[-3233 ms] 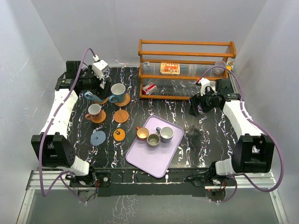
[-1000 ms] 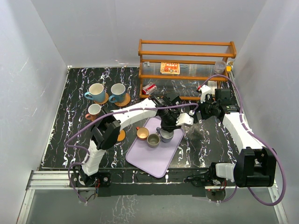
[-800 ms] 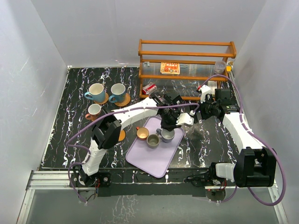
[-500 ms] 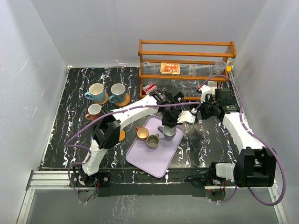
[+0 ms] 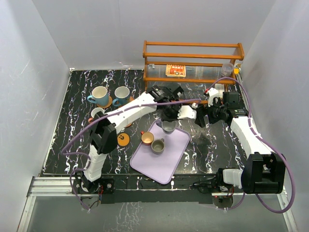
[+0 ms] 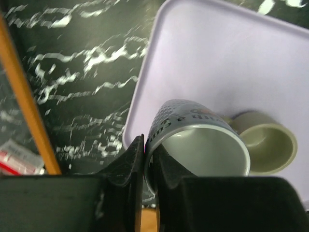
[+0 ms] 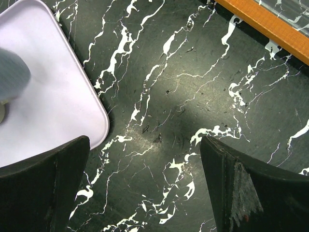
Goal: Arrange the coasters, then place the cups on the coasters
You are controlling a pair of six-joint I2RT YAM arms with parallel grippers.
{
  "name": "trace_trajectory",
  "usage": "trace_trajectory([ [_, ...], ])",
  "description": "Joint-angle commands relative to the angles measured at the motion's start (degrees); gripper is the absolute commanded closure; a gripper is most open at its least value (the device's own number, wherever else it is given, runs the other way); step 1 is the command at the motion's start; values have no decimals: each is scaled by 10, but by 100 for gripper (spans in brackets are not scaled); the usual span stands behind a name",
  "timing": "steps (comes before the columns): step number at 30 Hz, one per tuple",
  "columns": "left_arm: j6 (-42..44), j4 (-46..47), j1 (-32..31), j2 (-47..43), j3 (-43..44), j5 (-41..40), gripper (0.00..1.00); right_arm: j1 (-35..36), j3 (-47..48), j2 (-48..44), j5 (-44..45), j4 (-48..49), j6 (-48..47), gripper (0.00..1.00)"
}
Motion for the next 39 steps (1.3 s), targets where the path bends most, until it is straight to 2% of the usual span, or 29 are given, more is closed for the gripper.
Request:
trace_trajectory([
  [1,-40,2,55,-101,-18,-23,100,-4,1,-11,4,29,3,2],
  [10,-112,63,189,-205,-134,-5,100,-5,1,-12,5,29,3,2],
  [18,-178,97,290,-240,-206,-12,100,-6,1,-8,-1,29,5,2],
  [26,-213,138,344,-243,-273,-36,100,-7,1,-8,0,28,4,2],
  [39,-219,165,368,-221,-319,-61,100,-8,1,-6,0,26,3,2],
])
